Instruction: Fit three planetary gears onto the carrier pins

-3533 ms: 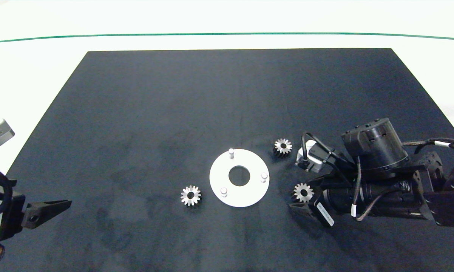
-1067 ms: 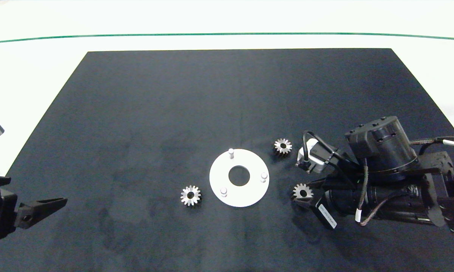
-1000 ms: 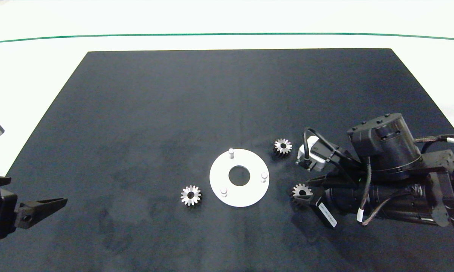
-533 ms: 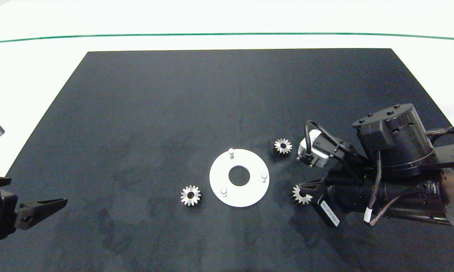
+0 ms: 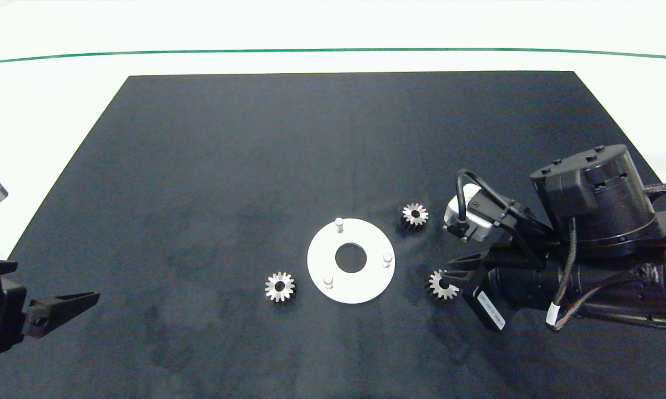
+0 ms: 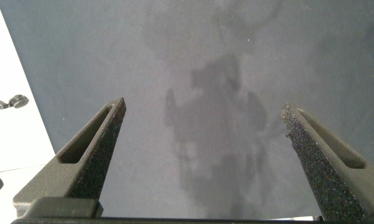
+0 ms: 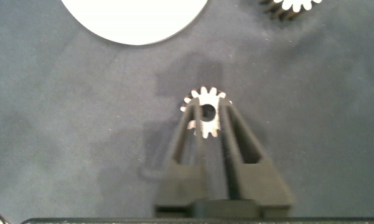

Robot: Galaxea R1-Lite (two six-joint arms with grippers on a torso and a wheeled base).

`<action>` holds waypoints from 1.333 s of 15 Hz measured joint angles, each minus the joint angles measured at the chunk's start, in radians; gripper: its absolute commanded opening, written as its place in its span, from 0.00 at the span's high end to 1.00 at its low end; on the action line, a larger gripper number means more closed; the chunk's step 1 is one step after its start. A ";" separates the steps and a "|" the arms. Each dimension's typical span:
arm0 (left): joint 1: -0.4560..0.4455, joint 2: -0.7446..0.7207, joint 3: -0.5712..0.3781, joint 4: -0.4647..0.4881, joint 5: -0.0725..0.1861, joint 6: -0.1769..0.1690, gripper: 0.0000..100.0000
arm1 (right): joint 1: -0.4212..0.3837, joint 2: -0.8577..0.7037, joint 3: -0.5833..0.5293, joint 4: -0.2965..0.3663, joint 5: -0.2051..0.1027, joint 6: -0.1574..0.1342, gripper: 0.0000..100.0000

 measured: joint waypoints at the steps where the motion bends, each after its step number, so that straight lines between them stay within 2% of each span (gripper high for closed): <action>1: 0.000 0.000 0.000 0.000 0.000 0.000 0.00 | 0.000 -0.002 -0.005 0.024 -0.004 0.001 0.00; 3: 0.000 0.000 0.000 0.000 0.000 0.000 0.00 | 0.000 -0.008 -0.038 0.127 -0.005 0.004 0.00; 6: -0.001 0.000 0.001 0.000 0.000 0.000 0.00 | 0.001 -0.013 -0.148 0.269 -0.005 0.006 0.00; 8: -0.002 0.000 0.003 0.000 0.000 0.001 0.00 | -0.001 -0.005 -0.219 0.331 -0.005 0.006 0.00; 13: -0.001 -0.002 0.003 0.000 0.000 0.001 0.00 | -0.003 0.064 -0.261 0.346 -0.002 0.014 0.00; 20: -0.001 -0.004 0.003 0.000 0.000 0.001 0.00 | 0.010 0.113 -0.223 0.345 -0.001 0.021 0.00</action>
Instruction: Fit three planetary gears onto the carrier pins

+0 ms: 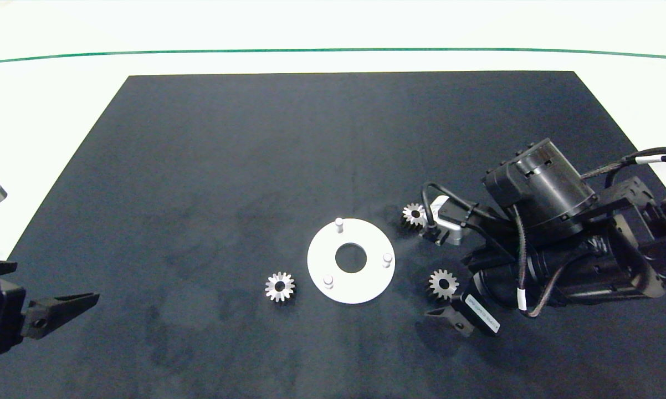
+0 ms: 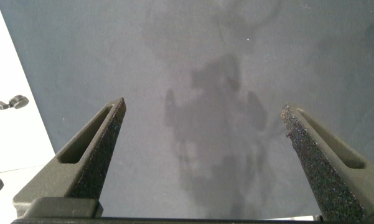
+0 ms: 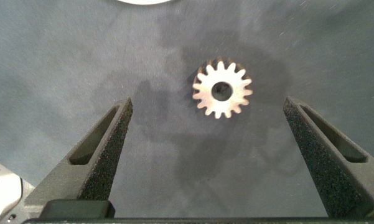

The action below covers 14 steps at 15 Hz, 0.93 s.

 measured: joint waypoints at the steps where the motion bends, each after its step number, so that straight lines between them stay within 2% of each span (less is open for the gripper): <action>1: 0.000 -0.001 0.000 0.000 0.000 0.000 0.00 | 0.000 0.007 0.004 0.000 0.001 0.001 0.00; 14: 0.000 -0.003 0.000 0.000 0.000 0.000 0.00 | -0.045 0.085 0.004 -0.037 0.006 0.000 0.00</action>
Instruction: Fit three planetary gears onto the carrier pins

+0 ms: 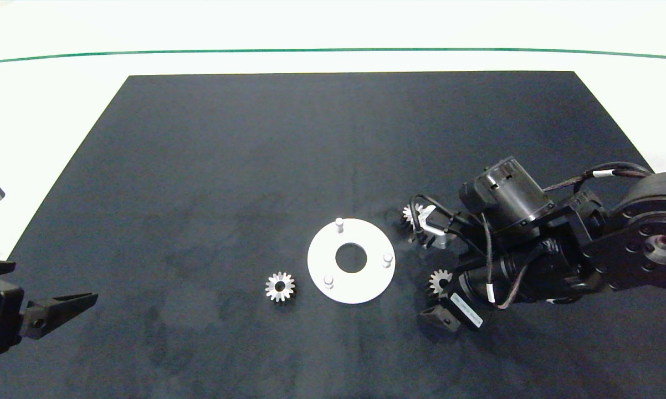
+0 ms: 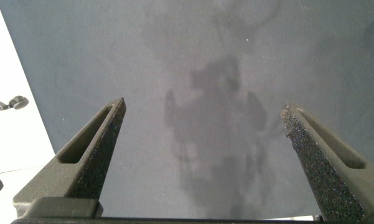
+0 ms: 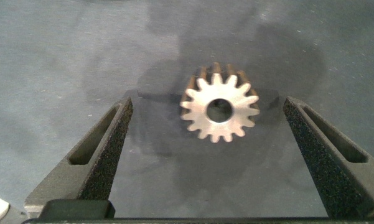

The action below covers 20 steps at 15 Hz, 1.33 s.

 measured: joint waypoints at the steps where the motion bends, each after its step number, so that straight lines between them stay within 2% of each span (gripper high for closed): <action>1: 0.000 0.000 0.000 0.000 0.000 0.000 0.00 | -0.005 0.001 0.000 0.000 0.000 0.000 0.00; 20: 0.000 -0.002 0.000 0.000 0.000 0.000 0.00 | -0.015 0.003 0.002 -0.009 -0.003 -0.003 0.37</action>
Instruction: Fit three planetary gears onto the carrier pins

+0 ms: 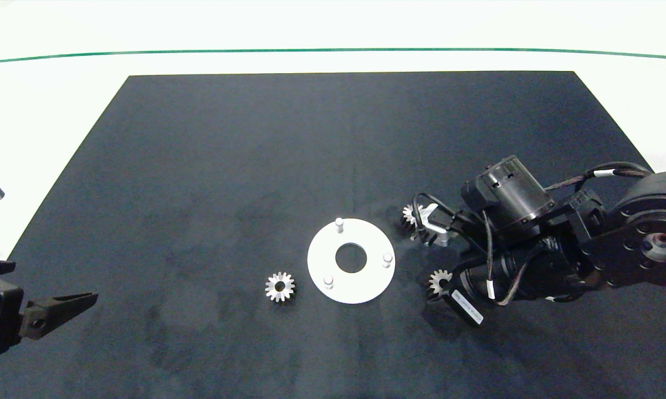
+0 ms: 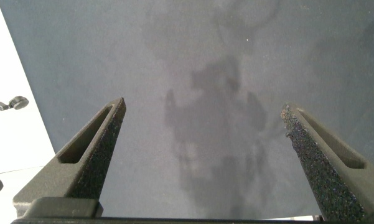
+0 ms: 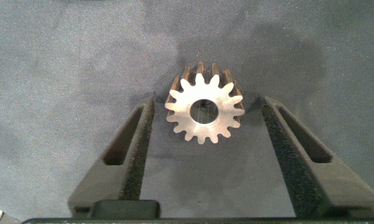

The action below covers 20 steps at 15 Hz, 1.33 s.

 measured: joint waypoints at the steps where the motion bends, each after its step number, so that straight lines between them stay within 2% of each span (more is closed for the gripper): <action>1: 0.000 0.000 0.000 0.000 0.000 0.000 0.00 | 0.000 0.000 0.001 0.000 0.000 0.000 0.39; 20: 0.000 0.000 0.002 0.000 0.000 0.001 0.00 | 0.001 0.012 0.007 -0.003 0.006 0.000 0.78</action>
